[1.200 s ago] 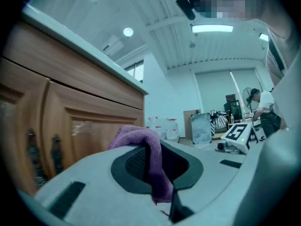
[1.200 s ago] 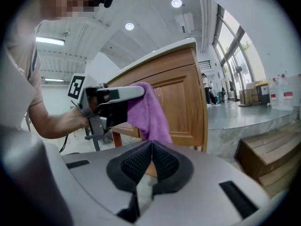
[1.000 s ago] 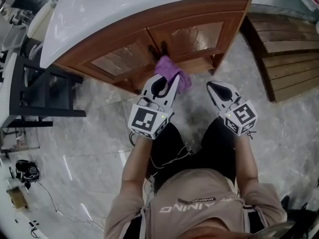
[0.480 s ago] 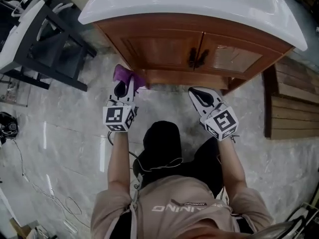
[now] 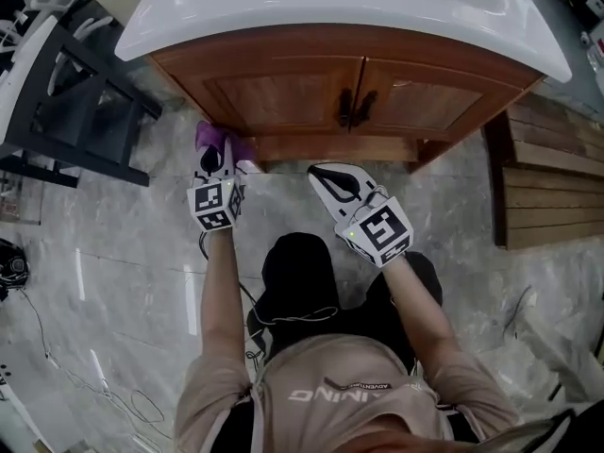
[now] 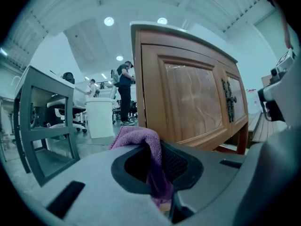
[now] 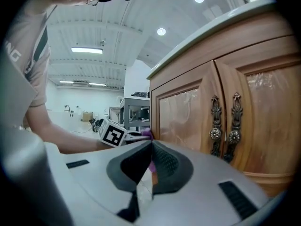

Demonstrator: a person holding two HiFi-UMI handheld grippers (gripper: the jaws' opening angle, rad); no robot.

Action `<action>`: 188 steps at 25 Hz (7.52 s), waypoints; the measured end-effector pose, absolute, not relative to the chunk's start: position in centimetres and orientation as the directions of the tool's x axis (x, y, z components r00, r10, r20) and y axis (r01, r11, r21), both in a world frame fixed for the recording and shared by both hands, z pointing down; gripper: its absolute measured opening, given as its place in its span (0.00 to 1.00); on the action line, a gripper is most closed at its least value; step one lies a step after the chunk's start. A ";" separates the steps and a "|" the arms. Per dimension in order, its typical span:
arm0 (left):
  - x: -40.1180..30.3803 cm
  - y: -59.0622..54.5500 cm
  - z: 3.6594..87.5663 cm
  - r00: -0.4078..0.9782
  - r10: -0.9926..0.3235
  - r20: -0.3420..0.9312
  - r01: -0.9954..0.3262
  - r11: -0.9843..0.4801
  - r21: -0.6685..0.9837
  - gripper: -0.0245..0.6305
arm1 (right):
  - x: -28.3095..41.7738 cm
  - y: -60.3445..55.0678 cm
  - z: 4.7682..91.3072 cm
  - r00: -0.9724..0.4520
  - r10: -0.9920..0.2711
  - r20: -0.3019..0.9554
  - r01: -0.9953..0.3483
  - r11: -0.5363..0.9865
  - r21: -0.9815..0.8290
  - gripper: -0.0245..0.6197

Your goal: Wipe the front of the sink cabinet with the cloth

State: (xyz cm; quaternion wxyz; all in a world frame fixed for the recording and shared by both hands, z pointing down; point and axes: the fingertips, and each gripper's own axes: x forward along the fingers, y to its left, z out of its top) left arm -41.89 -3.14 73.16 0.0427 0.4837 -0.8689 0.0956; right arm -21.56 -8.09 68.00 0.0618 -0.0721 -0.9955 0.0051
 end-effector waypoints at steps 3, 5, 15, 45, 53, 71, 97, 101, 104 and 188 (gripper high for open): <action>-42.0 -3.9 73.7 -0.540 -0.828 0.150 -0.841 0.527 -0.120 0.09 | -21.6 -7.5 67.7 -0.981 0.152 0.124 0.152 0.988 -0.008 0.06; -41.7 -4.3 73.6 -0.542 -0.829 0.139 -0.840 0.534 -0.099 0.09 | -21.3 -7.7 68.0 -0.981 0.139 0.135 0.138 0.990 -0.013 0.06; -34.1 -11.6 73.1 -0.388 -0.913 0.125 -0.922 0.385 -0.049 0.09 | -18.0 -11.8 71.4 -0.980 0.036 0.197 0.021 0.997 -0.079 0.06; -14.2 -28.2 72.5 -0.011 -0.998 0.066 -1.000 0.010 -0.004 0.09 | -5.8 -18.6 70.8 -0.949 -0.241 0.202 -0.260 0.962 -0.078 0.06; -7.1 -33.9 72.8 0.139 -0.988 0.063 -0.989 -0.135 0.062 0.09 | 0.3 -21.7 70.7 -0.895 -0.385 0.227 -0.407 0.912 -0.055 0.06; 2.3 -38.2 75.1 0.385 -0.917 0.104 -0.921 -0.375 0.105 0.09 | 5.1 -23.2 70.6 -0.834 -0.483 0.267 -0.504 0.864 -0.009 0.06; -9.2 -19.5 67.8 0.162 -0.985 0.058 -0.986 -0.158 0.058 0.09 | -3.3 -21.6 68.6 -0.920 -0.369 0.136 -0.376 0.926 -0.032 0.06; -12.6 -17.0 68.0 0.066 -0.994 0.081 -0.997 -0.062 0.056 0.09 | -7.5 -19.5 68.8 -0.949 -0.274 0.154 -0.280 0.960 -0.023 0.06; -14.8 -15.4 68.4 -0.001 -0.994 0.109 -0.998 0.008 0.068 0.09 | -10.2 -18.4 68.8 -0.962 -0.213 0.170 -0.222 0.974 -0.038 0.06; -26.8 -9.8 2.3 -0.041 -0.995 0.087 -0.995 0.049 0.085 0.09 | -17.0 -15.7 3.3 -0.979 -0.195 0.054 -0.195 0.981 0.009 0.06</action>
